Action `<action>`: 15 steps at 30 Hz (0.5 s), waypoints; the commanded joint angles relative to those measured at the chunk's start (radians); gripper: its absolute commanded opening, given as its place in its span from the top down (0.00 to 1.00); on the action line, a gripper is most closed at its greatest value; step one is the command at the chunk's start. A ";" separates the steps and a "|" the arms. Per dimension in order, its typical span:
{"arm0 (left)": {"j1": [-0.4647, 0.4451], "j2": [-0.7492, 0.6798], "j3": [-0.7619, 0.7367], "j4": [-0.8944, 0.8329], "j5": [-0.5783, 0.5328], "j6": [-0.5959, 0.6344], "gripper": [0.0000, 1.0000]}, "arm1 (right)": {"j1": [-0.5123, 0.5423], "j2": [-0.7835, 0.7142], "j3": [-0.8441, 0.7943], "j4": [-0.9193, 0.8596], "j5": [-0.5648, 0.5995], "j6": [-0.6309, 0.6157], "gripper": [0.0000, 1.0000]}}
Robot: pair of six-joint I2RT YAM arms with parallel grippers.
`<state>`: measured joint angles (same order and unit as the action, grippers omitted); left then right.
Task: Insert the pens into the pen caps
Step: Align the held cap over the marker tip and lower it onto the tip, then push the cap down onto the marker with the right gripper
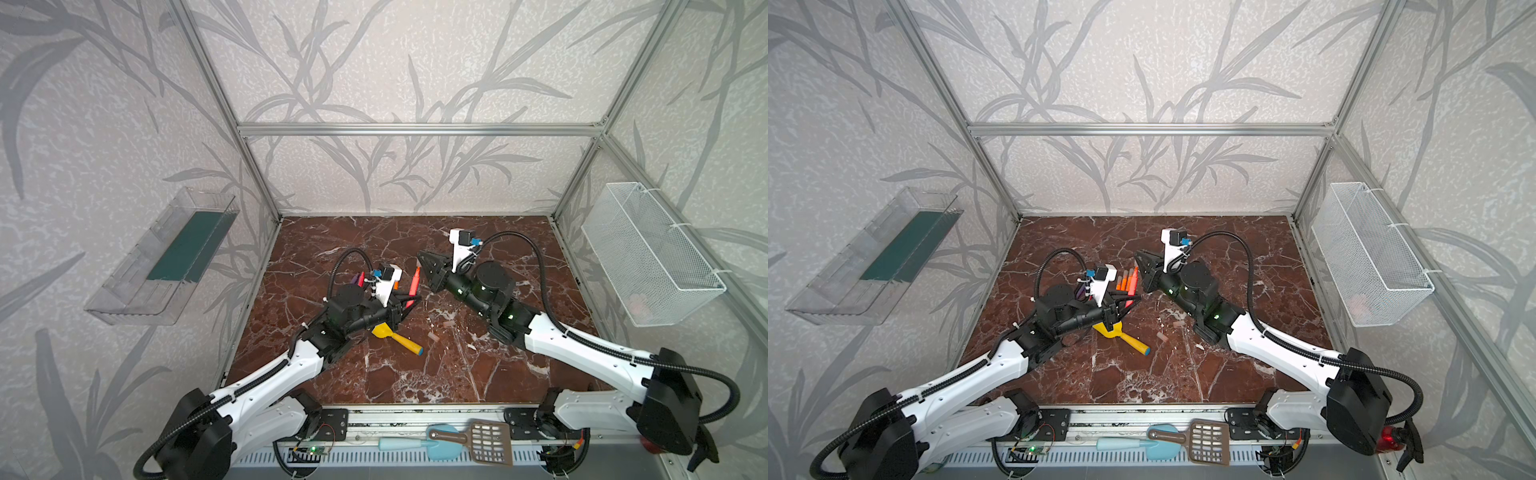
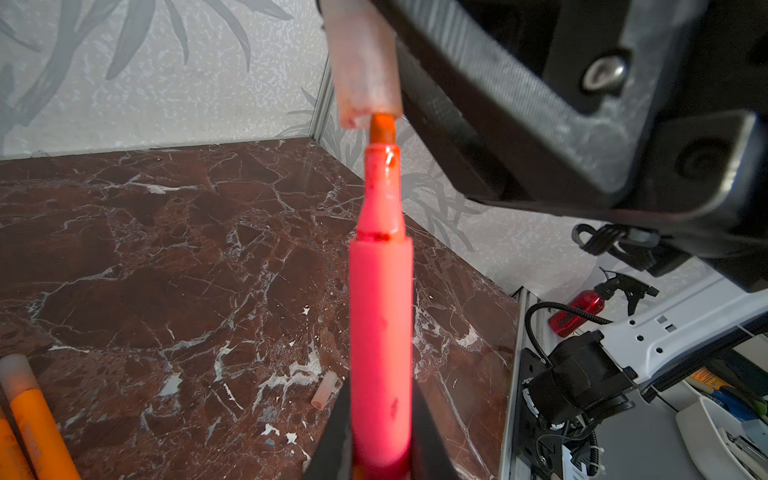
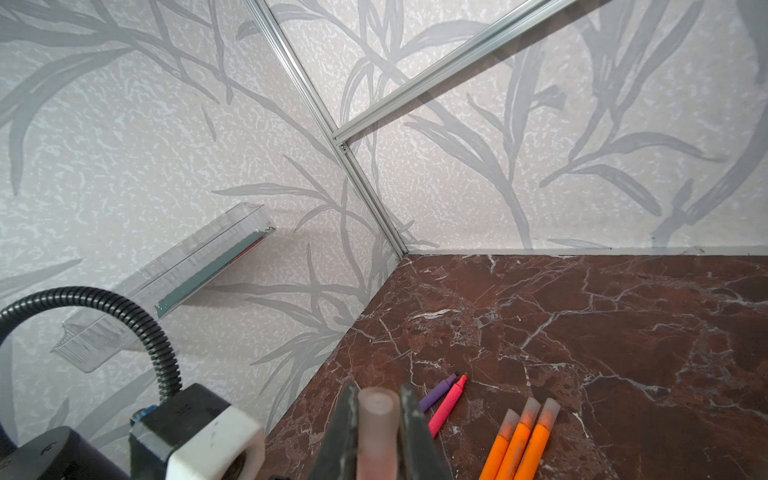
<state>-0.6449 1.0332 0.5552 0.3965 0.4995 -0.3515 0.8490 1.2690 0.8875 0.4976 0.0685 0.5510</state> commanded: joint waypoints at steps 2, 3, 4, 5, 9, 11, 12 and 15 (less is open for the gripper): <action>0.001 -0.025 -0.001 0.030 -0.002 0.010 1.00 | -0.001 -0.011 -0.022 0.028 -0.026 0.023 1.00; 0.001 -0.027 -0.003 0.030 -0.007 0.009 1.00 | -0.001 -0.011 -0.030 0.032 -0.030 0.028 1.00; 0.001 -0.028 -0.003 0.031 -0.014 0.004 1.00 | -0.001 -0.011 -0.038 0.043 -0.034 0.036 1.00; 0.001 -0.027 -0.005 0.032 -0.024 0.000 1.00 | -0.001 -0.013 -0.045 0.048 -0.040 0.043 1.00; 0.004 -0.032 -0.009 0.036 -0.039 -0.022 1.00 | 0.001 -0.030 -0.069 0.052 -0.065 0.071 1.00; 0.005 -0.039 -0.013 0.048 -0.034 -0.031 1.00 | 0.001 -0.042 -0.087 0.048 -0.086 0.079 1.00; 0.006 -0.044 -0.016 0.052 -0.029 -0.035 1.00 | 0.004 -0.047 -0.102 0.055 -0.095 0.102 1.00; 0.011 -0.056 -0.024 0.077 -0.012 -0.064 1.00 | 0.007 -0.067 -0.157 0.075 -0.125 0.138 1.00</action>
<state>-0.6468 1.0138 0.5323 0.3901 0.4965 -0.3828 0.8509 1.2320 0.7753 0.5720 -0.0147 0.6449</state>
